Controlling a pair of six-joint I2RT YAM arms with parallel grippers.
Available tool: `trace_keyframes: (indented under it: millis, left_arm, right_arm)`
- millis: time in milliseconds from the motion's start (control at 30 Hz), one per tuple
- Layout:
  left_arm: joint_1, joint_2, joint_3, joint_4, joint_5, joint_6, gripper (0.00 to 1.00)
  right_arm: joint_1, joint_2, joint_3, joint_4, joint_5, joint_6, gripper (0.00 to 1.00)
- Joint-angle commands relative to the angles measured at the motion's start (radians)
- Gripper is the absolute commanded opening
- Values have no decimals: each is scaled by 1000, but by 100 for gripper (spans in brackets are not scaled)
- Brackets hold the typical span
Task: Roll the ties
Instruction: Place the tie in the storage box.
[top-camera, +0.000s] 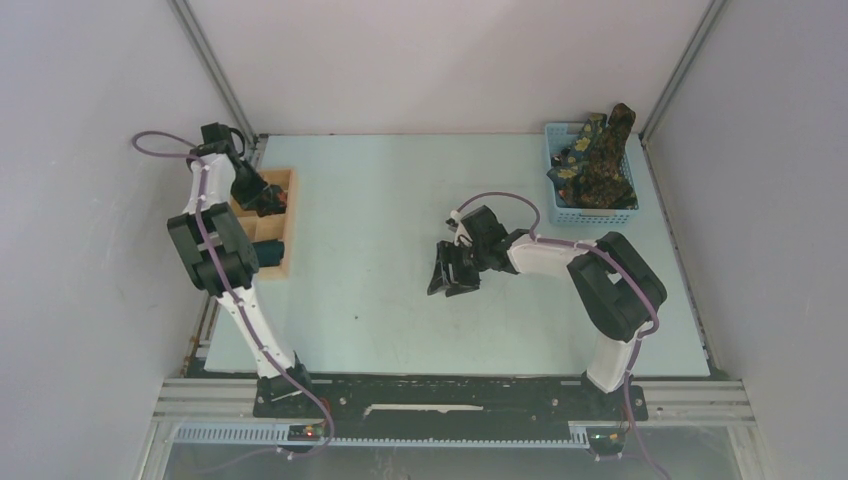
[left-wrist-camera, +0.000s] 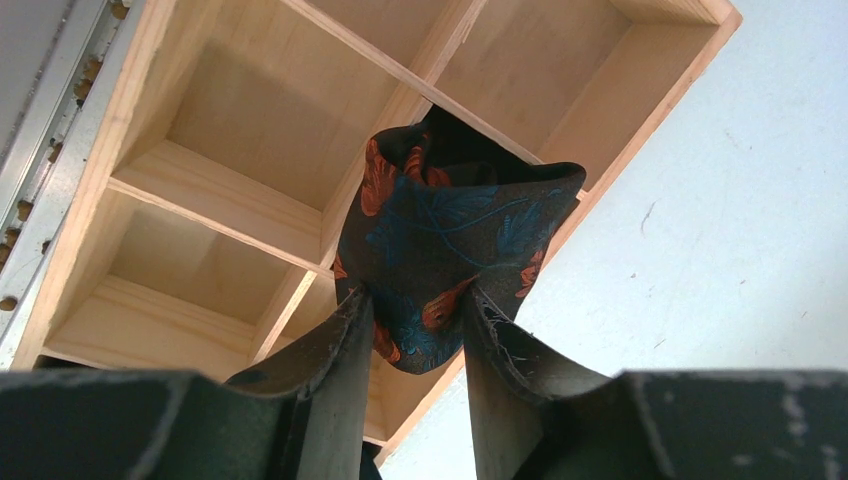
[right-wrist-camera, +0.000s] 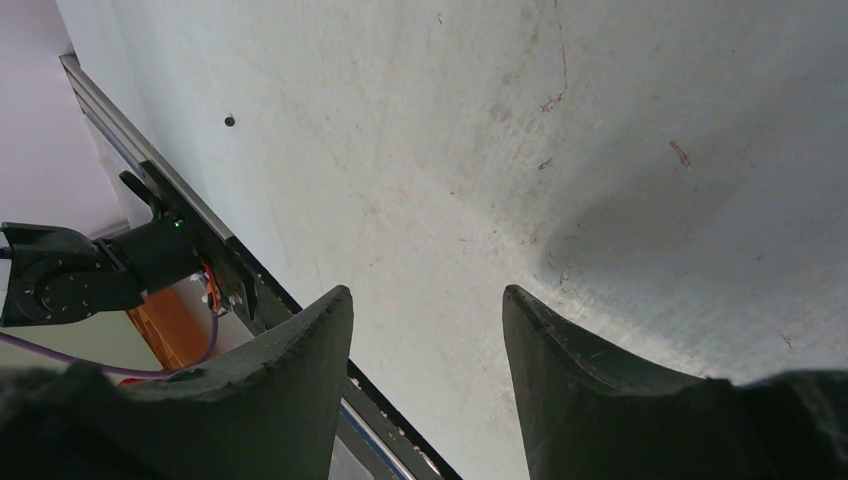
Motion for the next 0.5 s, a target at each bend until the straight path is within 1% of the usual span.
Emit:
trace_keyframes:
  millis: [0, 100, 200, 300, 367, 467]
  left_arm:
    - [-12, 31, 29, -5, 22, 21, 39]
    - [-12, -7, 22, -6, 18, 20, 43]
    - [-12, -64, 2, 4, 10, 19, 56]
    - [-13, -127, -30, 25, 6, 12, 66]
    - [-14, -168, -41, 36, 12, 8, 69]
    - [-20, -234, -62, 48, 24, 3, 73]
  right_arm:
    - [8, -31, 4, 1, 13, 1, 59]
    - [9, -48, 5, -5, 21, 1, 59]
    - [8, -75, 5, -9, 29, -3, 60]
    - [8, -104, 5, -10, 39, -11, 60]
    - [8, -126, 7, -13, 47, -20, 60]
    - [9, -153, 41, -76, 76, -55, 60]
